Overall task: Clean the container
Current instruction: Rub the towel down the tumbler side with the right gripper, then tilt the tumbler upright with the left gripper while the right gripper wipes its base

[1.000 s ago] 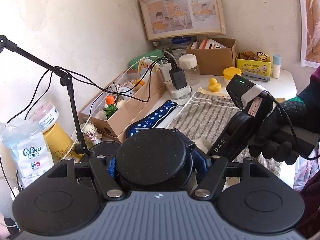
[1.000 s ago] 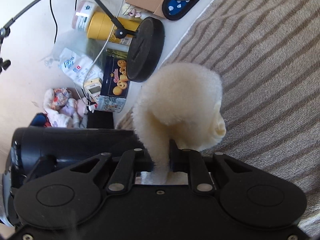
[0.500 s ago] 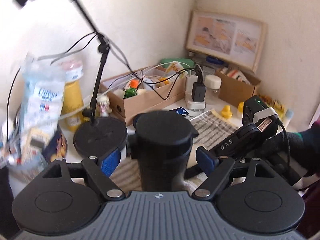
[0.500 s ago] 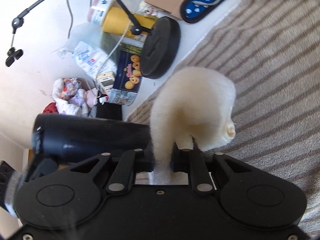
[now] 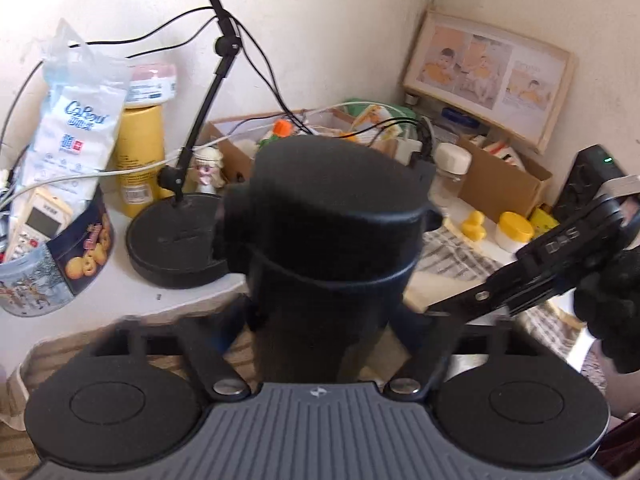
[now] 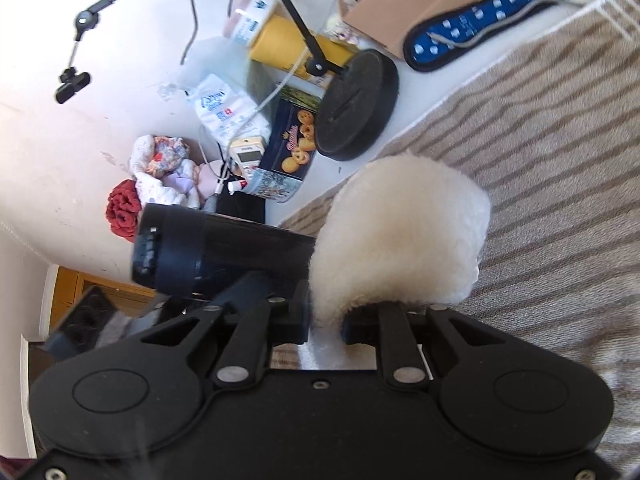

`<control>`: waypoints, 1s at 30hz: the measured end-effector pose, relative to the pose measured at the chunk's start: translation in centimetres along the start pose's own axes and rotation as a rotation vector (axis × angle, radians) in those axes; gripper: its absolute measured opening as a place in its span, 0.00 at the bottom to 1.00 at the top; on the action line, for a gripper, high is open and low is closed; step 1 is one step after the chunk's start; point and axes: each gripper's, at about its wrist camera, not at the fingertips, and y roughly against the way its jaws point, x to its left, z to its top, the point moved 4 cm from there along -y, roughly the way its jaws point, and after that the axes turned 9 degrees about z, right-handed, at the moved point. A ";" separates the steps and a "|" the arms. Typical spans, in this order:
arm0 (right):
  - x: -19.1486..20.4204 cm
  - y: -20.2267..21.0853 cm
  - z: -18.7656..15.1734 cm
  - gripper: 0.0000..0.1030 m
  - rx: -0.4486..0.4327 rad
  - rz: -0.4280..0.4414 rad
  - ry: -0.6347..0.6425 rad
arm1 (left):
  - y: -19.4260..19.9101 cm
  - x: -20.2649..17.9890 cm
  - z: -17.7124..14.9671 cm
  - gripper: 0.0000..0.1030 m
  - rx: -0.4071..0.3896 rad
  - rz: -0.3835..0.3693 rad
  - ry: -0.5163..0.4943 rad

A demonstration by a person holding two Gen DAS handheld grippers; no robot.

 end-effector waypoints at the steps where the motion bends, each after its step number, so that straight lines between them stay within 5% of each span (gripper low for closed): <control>1: 0.1 0.3 0.0 0.13 -0.005 -0.001 0.006 | 0.1 0.2 0.0 0.64 0.001 0.003 0.008; 10: 1.8 0.9 -0.1 0.12 -0.016 -0.024 0.157 | 4.1 2.9 4.6 0.63 -0.091 0.016 0.105; 20: 6.8 -3.2 -3.2 0.11 0.136 -0.197 0.742 | 8.4 2.3 11.0 0.63 -0.134 -0.143 0.233; 27: 9.5 -2.9 -4.0 0.10 0.063 -0.298 1.052 | 8.0 2.1 10.6 0.63 -0.080 -0.164 0.254; 30: 9.5 -1.8 -3.6 0.10 0.019 -0.286 1.058 | 8.2 2.5 10.7 0.63 -0.089 -0.172 0.278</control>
